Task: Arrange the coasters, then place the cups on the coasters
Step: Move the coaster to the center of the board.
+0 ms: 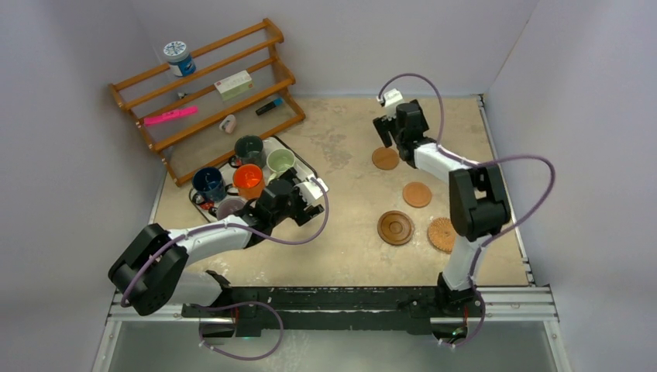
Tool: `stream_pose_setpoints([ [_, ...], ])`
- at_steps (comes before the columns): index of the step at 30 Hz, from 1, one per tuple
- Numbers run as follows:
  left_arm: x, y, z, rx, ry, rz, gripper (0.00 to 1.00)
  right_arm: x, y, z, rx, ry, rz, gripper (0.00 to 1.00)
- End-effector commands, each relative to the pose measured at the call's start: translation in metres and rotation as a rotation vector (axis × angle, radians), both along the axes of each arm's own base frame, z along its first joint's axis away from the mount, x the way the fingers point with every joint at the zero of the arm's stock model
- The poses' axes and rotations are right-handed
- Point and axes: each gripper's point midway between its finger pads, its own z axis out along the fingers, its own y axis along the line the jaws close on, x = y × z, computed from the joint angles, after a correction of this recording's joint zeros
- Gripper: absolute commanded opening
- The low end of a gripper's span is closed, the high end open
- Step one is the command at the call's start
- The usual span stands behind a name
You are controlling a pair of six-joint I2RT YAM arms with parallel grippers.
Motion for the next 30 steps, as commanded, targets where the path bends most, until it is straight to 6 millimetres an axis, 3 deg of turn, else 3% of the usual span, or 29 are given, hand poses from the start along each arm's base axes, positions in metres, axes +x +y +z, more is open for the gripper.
stream_pose_setpoints([
  [1,0.011,-0.003,0.021,-0.049,-0.053,0.028,1.00,-0.031,0.018,0.064,0.054,0.012,0.136,0.99],
  [4,0.010,-0.004,0.019,-0.049,-0.047,0.025,1.00,-0.070,0.018,0.049,-0.012,0.121,0.259,0.99],
  [7,0.010,-0.005,0.018,-0.050,-0.037,0.018,1.00,-0.102,0.002,0.029,-0.099,0.180,0.274,0.99],
  [14,0.007,-0.005,0.022,-0.060,-0.036,0.011,1.00,-0.163,-0.015,-0.014,-0.175,0.294,0.341,0.99],
  [18,0.006,-0.005,0.024,-0.066,-0.039,0.008,1.00,-0.177,-0.024,-0.035,-0.216,0.324,0.344,0.99],
  [23,0.006,-0.005,0.023,-0.061,-0.040,0.009,1.00,-0.180,-0.034,-0.056,-0.245,0.368,0.320,0.99],
  [30,0.005,-0.005,0.023,-0.061,-0.040,0.005,1.00,-0.168,-0.055,-0.059,-0.197,0.353,0.265,0.99],
])
